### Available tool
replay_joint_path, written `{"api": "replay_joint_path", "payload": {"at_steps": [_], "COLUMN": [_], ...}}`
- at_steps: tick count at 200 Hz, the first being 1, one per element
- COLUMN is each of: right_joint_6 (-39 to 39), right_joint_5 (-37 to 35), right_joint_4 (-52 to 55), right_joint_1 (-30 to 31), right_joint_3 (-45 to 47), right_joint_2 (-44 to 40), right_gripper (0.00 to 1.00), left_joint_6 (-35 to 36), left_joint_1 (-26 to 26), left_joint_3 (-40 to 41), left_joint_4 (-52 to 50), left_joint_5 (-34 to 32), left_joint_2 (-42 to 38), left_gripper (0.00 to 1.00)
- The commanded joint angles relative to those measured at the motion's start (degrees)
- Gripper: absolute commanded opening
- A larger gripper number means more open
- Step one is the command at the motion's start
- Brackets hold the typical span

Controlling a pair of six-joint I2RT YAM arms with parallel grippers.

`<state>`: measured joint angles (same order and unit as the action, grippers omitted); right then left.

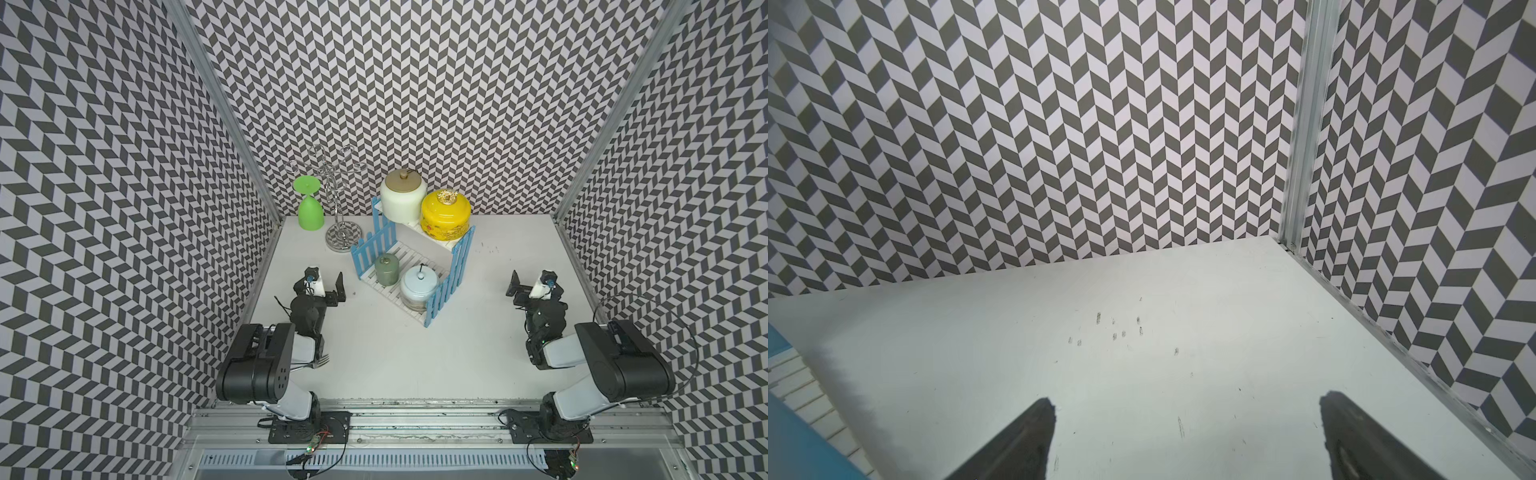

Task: Remove the tea canisters from the shelf
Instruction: Move the shelf to the center of the board.

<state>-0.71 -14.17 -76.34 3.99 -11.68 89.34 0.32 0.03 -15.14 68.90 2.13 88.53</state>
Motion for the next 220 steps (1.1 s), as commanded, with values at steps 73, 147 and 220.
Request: {"api": "replay_joint_path", "payload": {"at_steps": [73, 147, 220], "right_joint_6": [-1.1, -1.0, -7.4], "right_joint_5": [0.5, 0.2, -1.9], "right_joint_4": [-3.0, -3.5, 34.4], "right_joint_1": [-0.5, -0.5, 0.9], "right_joint_3": [0.4, 1.4, -8.2], "right_joint_2": [0.4, -1.6, -20.2], "right_gripper": [1.00, 1.00, 1.00], "left_joint_6": [0.3, 1.7, 2.9], "left_joint_1": [-0.6, -1.6, -2.3], "left_joint_3": [-0.4, -3.3, -14.8], "left_joint_4": [0.5, -7.5, -37.3], "left_joint_5": [-1.7, -1.9, 1.7], "left_joint_2": [0.2, -3.9, -12.3], "left_gripper": [1.00, 1.00, 1.00]}}
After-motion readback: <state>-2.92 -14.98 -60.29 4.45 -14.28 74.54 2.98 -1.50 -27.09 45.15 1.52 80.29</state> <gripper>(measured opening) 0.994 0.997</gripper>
